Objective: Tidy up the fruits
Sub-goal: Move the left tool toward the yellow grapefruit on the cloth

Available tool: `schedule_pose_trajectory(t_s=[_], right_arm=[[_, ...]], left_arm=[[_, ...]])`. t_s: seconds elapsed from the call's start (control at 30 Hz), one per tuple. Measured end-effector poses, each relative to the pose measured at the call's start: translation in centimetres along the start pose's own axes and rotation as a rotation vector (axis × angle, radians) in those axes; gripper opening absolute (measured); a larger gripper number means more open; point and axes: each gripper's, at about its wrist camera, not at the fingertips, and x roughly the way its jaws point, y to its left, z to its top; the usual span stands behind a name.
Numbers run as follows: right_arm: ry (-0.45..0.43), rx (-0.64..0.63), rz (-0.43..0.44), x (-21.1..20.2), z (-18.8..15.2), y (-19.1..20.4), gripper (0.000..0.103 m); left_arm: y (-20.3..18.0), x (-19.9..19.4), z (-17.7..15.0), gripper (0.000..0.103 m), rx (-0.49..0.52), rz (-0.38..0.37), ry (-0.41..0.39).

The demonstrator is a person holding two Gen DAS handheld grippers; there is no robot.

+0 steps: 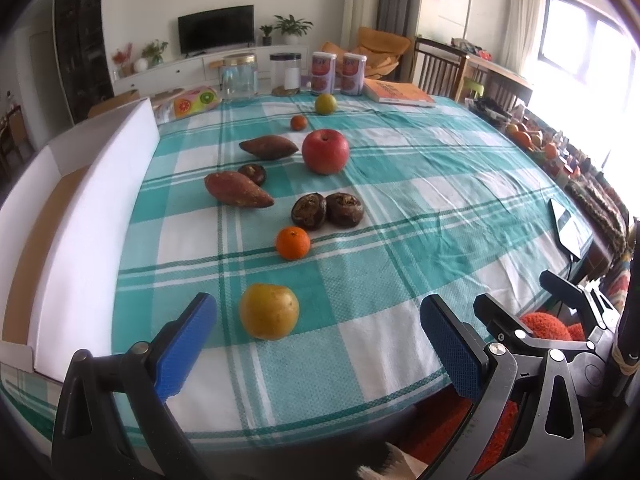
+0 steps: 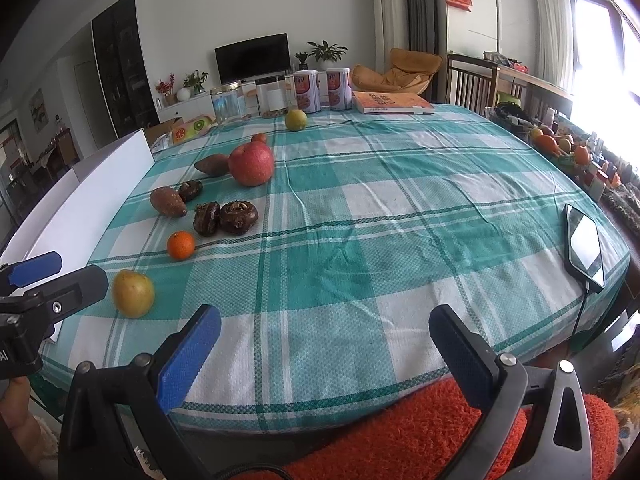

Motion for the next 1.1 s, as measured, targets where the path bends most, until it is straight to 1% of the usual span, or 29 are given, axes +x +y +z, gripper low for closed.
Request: schedule_pose_trajectory(t_s=[0.43, 0.53, 0.7, 0.87, 0.97, 1.03, 1.1], right_arm=[[0.007, -0.001, 0.000, 0.3, 0.0, 0.0, 0.103], [0.007, -0.001, 0.000, 0.3, 0.0, 0.0, 0.103], [-0.001, 0.000, 0.002, 0.3, -0.2, -0.1, 0.103], [0.011, -0.014, -0.003, 0.6, -0.2, 0.2, 0.103], [0.013, -0.016, -0.005, 0.5, -0.2, 0.3, 0.103], [0.015, -0.014, -0.006, 0.5, -0.2, 0.3, 0.103], [0.017, -0.012, -0.008, 0.4, -0.3, 0.3, 0.103]], left_arm=[[0.1, 0.1, -0.1, 0.102, -0.004, 0.001, 0.002], [0.4, 0.0, -0.2, 0.102, 0.003, 0.016, 0.004], [3.3, -0.4, -1.1, 0.102, -0.021, 0.034, 0.032], [6.3, 0.8, -3.2, 0.102, -0.057, 0.096, 0.109], [6.8, 1.9, -3.6, 0.102, -0.082, 0.075, 0.162], [6.0, 2.3, -3.2, 0.102, -0.068, 0.048, 0.160], [4.8, 2.8, -2.6, 0.102, -0.026, 0.029, 0.145]])
